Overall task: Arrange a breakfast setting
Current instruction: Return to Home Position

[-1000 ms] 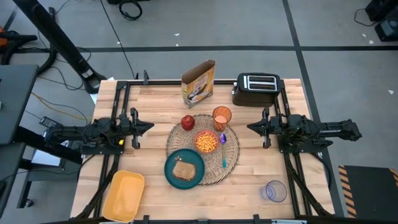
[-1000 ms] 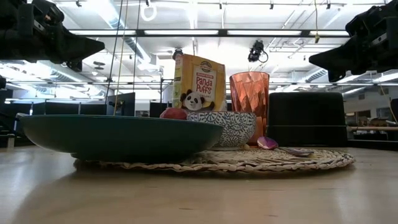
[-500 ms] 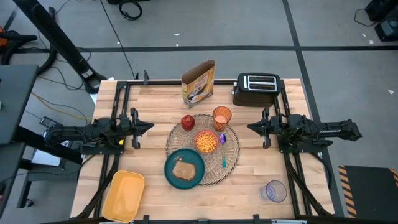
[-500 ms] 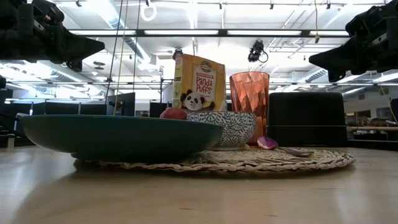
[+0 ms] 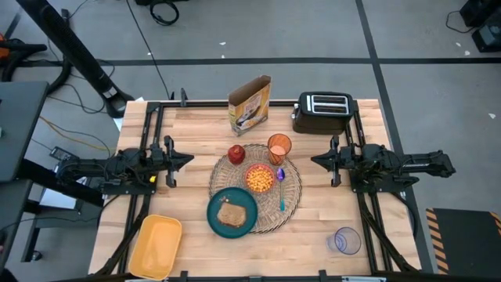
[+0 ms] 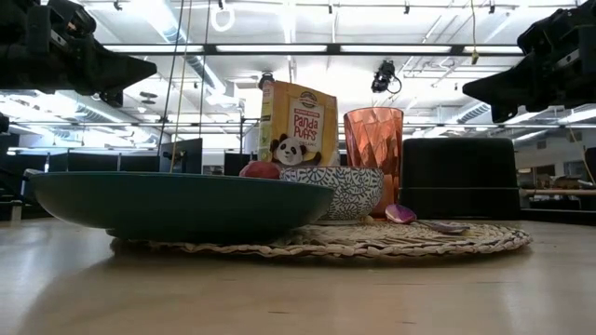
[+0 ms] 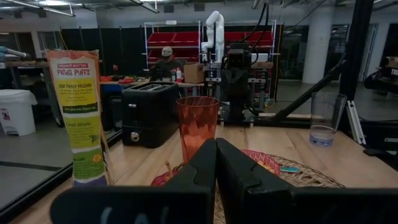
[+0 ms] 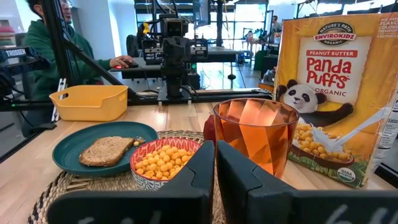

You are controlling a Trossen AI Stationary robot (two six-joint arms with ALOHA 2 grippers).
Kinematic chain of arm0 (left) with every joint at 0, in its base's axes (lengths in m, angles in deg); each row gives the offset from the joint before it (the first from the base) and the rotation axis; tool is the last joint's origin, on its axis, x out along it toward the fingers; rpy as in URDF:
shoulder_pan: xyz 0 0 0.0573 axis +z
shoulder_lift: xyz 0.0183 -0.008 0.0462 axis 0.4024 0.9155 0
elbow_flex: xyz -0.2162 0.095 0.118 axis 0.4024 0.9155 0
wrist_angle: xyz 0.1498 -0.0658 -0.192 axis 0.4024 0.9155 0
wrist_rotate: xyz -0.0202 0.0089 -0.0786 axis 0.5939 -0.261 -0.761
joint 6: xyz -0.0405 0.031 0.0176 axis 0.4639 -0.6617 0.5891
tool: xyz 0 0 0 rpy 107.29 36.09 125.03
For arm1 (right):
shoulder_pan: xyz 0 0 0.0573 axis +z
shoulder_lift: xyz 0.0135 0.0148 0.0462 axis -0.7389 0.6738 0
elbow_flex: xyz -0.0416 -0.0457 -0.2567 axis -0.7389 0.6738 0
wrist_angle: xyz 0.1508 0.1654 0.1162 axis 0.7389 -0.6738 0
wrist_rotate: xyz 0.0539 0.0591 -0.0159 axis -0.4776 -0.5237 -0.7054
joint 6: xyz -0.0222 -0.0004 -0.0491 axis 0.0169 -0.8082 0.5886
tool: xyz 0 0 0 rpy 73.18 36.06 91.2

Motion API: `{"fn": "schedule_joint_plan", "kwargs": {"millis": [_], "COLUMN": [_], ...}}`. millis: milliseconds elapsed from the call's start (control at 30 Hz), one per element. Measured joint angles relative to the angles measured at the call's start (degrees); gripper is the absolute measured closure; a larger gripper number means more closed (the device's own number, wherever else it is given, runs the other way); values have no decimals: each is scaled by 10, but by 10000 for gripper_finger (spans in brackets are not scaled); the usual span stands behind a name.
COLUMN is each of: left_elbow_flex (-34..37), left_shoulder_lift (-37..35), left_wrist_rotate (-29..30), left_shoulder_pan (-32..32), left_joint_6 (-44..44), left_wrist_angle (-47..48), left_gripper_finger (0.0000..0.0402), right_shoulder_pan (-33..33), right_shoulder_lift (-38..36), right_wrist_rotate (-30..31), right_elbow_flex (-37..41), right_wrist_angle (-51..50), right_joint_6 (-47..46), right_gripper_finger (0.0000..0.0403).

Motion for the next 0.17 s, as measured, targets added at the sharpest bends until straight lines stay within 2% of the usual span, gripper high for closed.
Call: {"fn": "schedule_joint_plan", "kwargs": {"millis": [167], "left_elbow_flex": [0], "left_shoulder_lift": [0], "left_wrist_rotate": [0], "left_shoulder_pan": [0], "left_joint_6": [0], "left_wrist_angle": [0], "left_gripper_finger": [386], "right_shoulder_pan": [0], "right_shoulder_lift": [0], "right_wrist_rotate": [0], "right_elbow_flex": [0], "right_wrist_angle": [0], "right_joint_6": [0], "right_gripper_finger": [377]}}
